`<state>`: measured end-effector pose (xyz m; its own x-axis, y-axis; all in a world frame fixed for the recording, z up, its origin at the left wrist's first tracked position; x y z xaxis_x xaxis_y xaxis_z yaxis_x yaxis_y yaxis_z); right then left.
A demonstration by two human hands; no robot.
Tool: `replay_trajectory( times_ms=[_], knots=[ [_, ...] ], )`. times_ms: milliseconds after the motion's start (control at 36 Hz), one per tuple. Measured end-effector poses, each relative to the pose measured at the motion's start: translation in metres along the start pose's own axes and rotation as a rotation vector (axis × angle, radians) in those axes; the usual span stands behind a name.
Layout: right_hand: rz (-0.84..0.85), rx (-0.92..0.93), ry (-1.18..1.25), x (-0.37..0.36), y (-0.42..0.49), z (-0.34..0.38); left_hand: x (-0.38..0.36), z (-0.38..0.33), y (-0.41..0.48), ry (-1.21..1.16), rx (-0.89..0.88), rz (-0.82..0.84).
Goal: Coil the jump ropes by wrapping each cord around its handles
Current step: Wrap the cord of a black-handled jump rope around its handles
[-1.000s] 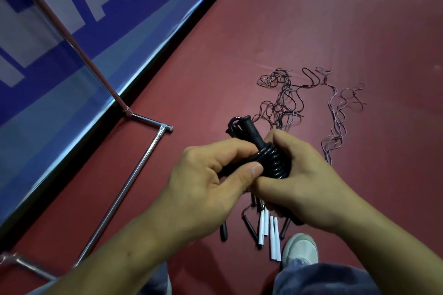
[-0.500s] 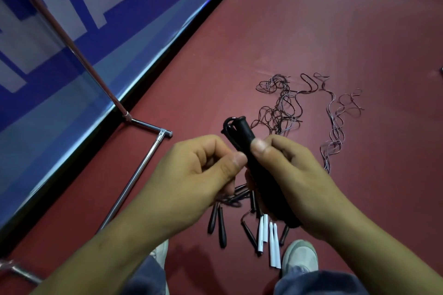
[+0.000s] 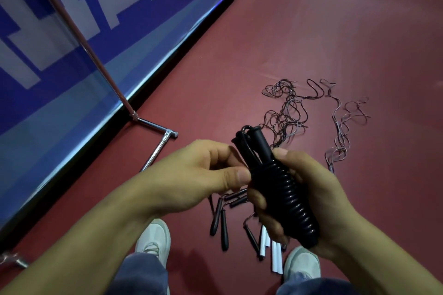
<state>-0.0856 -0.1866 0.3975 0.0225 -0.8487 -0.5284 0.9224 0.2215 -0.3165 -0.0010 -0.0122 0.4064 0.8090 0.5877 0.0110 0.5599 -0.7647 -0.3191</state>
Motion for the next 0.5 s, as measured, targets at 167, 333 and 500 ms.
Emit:
replay_trajectory(
  times_ms=[167,333,500],
  knots=[
    [0.124,-0.057,-0.046,0.009,0.012,-0.006,0.006,-0.006,-0.006,0.178,0.001,0.062],
    [0.231,-0.078,-0.115,0.006,0.004,-0.005,0.008,-0.004,-0.009,0.313,0.005,0.059],
    [0.440,-0.250,-0.198,0.004,-0.003,0.003,0.004,-0.003,-0.011,0.582,-0.011,0.099]
  ],
)
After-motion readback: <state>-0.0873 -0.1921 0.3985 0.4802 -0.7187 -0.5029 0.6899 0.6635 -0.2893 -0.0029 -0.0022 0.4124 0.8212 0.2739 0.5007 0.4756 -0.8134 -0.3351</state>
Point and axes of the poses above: each hand's wrist, its own y-axis towards the middle knuckle, its own x-axis out of the back of the hand, z = x × y, the point moved 1 cm from there along y, towards the middle knuckle, and after that the axes turned 5 degrees about x, right-handed, at the moved point
